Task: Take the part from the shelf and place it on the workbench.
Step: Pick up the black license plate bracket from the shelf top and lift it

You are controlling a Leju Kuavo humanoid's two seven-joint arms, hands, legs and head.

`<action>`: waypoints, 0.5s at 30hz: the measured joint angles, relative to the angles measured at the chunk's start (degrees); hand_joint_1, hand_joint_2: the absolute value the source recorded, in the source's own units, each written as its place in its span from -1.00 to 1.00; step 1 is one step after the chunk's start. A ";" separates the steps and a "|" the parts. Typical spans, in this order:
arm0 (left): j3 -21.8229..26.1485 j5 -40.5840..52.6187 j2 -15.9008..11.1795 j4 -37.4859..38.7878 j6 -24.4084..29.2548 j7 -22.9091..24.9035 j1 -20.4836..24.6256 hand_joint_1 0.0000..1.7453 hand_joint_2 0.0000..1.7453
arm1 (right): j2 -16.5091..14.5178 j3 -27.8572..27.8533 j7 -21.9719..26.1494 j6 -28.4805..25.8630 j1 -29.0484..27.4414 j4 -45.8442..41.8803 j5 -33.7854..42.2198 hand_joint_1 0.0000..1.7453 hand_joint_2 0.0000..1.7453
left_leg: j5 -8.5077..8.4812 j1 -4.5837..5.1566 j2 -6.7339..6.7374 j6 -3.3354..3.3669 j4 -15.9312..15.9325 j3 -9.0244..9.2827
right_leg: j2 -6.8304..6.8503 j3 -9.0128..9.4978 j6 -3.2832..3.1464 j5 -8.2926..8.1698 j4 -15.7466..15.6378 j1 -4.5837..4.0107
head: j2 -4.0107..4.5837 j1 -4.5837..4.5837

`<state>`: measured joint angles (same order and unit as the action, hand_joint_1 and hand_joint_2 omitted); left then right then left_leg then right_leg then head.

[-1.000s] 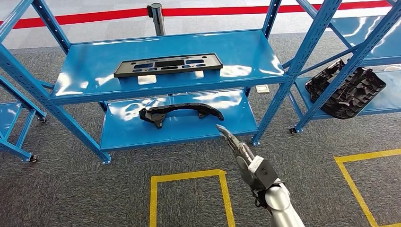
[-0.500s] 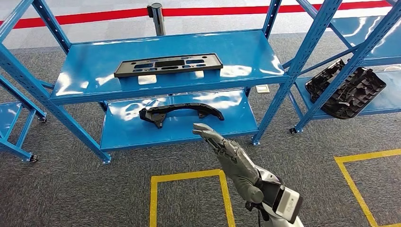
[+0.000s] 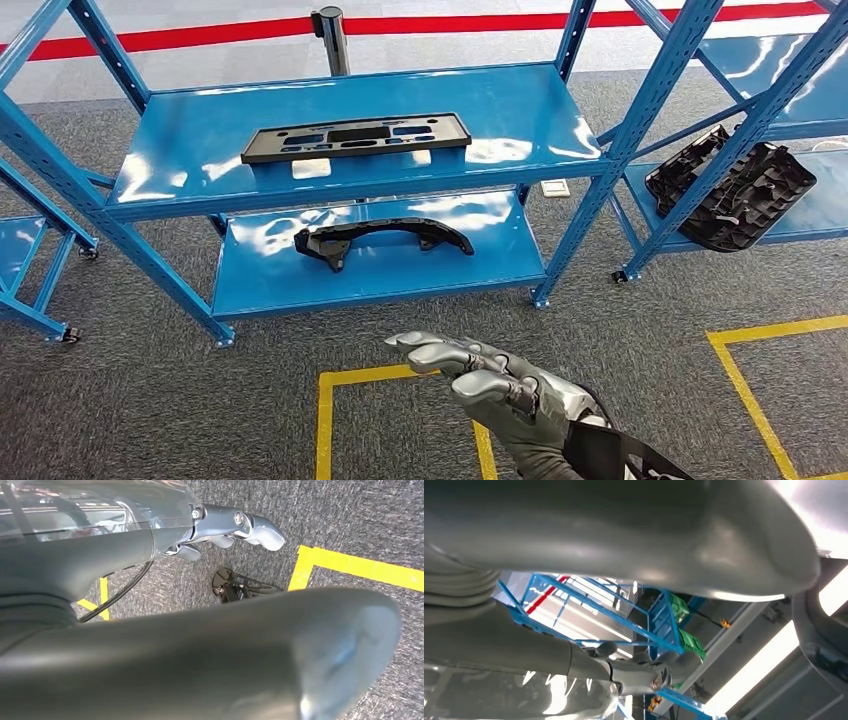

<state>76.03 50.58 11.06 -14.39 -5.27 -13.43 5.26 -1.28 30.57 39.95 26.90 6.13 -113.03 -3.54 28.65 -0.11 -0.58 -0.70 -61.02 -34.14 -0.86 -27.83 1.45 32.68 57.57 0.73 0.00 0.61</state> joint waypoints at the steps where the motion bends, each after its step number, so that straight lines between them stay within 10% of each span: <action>1: 0.02 0.00 0.00 0.01 -0.02 -0.04 0.03 -1.00 -1.00 | 0.01 0.13 0.00 0.01 0.07 -0.17 -0.01 -1.00 -1.00 | 0.00 0.00 0.00 0.08 0.12 0.02 | 0.00 0.03 0.08 0.00 -0.08 -0.01 | 0.00 0.00; 5: 0.03 0.00 0.06 0.07 -0.15 -0.20 0.28 -1.00 -1.00 | 0.03 0.32 0.04 0.14 0.41 -0.87 -0.06 -1.00 -1.00 | -0.41 -0.90 0.16 0.79 1.72 1.03 | 0.14 -1.78 0.41 1.94 3.75 -0.04 | 0.00 0.03; 9: 0.05 0.00 0.07 0.14 -0.25 -0.27 0.37 -1.00 -1.00 | 0.19 0.34 0.04 0.16 0.47 -0.93 -0.09 -1.00 -1.00 | -0.14 -1.29 0.16 0.69 1.85 1.36 | 0.16 -10.39 0.74 5.31 16.61 0.41 | 0.00 0.07; 13: 0.10 -0.01 0.06 0.27 -0.35 -0.28 0.38 -1.00 -1.00 | 0.31 0.34 0.03 0.16 0.51 -0.93 -0.14 -1.00 -1.00 | 1.03 -2.10 -0.25 -1.08 1.41 2.45 | 0.20 -7.94 1.72 -3.18 6.62 1.29 | 0.00 0.08; 15: 0.26 -0.01 0.02 0.27 -0.39 -0.31 0.44 -1.00 -1.00 | 0.43 0.39 0.01 0.17 0.47 -0.97 -0.14 -1.00 -1.00 | 1.48 -1.90 -0.31 -2.03 1.26 2.59 | 0.19 -6.74 1.53 -4.24 3.03 1.52 | 0.00 -0.03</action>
<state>76.29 50.57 11.08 -14.12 -5.67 -13.73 5.70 -0.85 30.95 39.97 27.07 6.59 -114.00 -3.67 30.13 -2.01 -0.88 -2.74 -59.76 -31.55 -0.67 -34.56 2.98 28.44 60.60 2.25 0.00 0.58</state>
